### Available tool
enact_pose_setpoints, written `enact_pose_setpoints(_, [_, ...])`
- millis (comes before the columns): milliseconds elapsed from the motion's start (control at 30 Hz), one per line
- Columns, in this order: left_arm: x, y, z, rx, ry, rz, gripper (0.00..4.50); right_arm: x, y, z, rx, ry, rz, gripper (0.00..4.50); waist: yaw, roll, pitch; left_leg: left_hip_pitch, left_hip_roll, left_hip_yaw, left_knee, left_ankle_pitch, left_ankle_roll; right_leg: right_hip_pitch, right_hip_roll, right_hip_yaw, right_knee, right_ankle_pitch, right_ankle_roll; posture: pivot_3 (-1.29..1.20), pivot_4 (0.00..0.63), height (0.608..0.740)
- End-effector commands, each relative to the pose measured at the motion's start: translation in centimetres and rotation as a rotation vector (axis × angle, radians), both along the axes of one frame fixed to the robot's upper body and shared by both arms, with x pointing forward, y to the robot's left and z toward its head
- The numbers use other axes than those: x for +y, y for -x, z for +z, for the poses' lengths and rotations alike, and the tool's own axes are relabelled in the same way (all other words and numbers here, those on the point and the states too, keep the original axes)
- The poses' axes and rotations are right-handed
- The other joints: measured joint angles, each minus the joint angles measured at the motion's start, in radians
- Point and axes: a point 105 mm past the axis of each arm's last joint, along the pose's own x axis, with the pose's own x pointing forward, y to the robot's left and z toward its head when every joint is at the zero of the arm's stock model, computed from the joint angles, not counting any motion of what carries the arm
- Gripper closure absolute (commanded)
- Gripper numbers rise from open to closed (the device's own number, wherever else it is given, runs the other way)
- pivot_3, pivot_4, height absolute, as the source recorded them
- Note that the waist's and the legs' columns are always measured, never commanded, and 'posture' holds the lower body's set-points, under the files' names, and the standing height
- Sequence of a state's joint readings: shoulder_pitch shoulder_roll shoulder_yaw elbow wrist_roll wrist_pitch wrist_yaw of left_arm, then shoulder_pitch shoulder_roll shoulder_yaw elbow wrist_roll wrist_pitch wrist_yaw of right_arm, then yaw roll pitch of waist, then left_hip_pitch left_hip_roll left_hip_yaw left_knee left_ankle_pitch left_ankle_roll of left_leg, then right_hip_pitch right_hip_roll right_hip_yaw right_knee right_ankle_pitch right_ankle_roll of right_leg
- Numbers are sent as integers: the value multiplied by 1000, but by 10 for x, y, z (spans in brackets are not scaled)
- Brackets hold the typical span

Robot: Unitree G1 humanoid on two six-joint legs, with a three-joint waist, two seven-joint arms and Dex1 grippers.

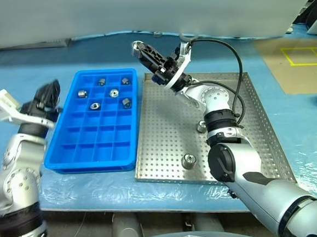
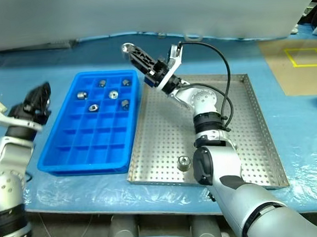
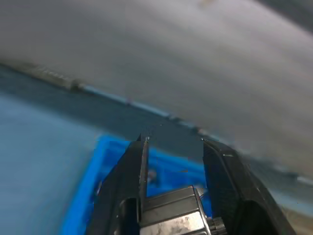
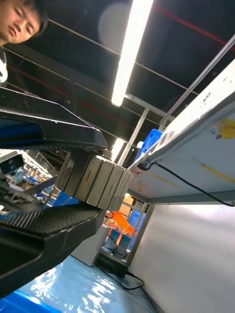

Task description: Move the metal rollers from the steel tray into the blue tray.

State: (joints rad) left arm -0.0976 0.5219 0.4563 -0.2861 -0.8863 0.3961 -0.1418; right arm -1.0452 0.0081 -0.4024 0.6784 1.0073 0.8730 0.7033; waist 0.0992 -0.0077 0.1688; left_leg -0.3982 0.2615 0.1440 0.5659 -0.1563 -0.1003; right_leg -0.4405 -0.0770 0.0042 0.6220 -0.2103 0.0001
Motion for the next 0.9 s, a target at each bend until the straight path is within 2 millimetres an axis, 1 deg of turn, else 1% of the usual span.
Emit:
enact_pose_setpoints(33, [7, 18, 20, -75, -100, 91, 3061, 8, 9, 13, -91, 23, 36, 3347, 1, 0, 0, 0, 0, 0, 0, 1, 0, 0, 0, 0, 0, 0, 0, 84, 150, 740])
enact_pose_setpoints(133, [8, 17, 11, -55, -147, 133, 3061, 11, 10, 13, -97, 25, 48, 3347, 4, 0, 0, 1, 0, 0, 0, 3, -1, 2, -1, -1, 0, 0, -1, 92, 150, 740])
enact_pose_setpoints(233, [4, 11, 7, -62, -176, 155, 3061, 14, 12, 14, -111, 32, 59, 3347, 7, 0, 0, 1, 0, 0, 0, 5, 0, 2, -2, -1, 1, 0, -2, 95, 150, 740])
enact_pose_setpoints(300, [6, 4, 3, -62, -201, 181, 3061, 15, 12, 14, -114, 35, 61, 3347, 7, 0, 0, 1, 0, 0, 0, 6, 1, 2, -2, -2, 2, 1, -2, 93, 150, 740])
enact_pose_setpoints(433, [13, -15, -3, -52, -224, 241, 3061, 17, 13, 13, -118, 41, 62, 3347, 7, 0, 0, 2, 0, 0, 0, 7, 1, 2, -2, -2, 3, 1, -2, 85, 150, 740])
enact_pose_setpoints(600, [15, -47, -18, -7, -250, 266, 3061, 17, 17, 10, -130, 59, 58, 3347, 5, 0, 0, 1, 0, 0, 0, 7, 1, 2, -2, -2, 2, 1, -2, 48, 150, 740])
enact_pose_setpoints(733, [8, -60, -29, 14, -236, 210, 3061, 15, 18, 8, -132, 67, 43, 3347, 3, -1, 0, 0, 0, 0, 0, 7, 1, 2, -2, -2, 1, 2, -1, 28, 150, 740])
enact_pose_setpoints(900, [2, -64, -39, 29, -218, 143, 3061, 10, 17, 7, -138, 75, 21, 3347, -1, -1, 0, 0, 0, 0, 0, 7, 1, 1, -2, -2, 2, 1, -2, 7, 150, 740])
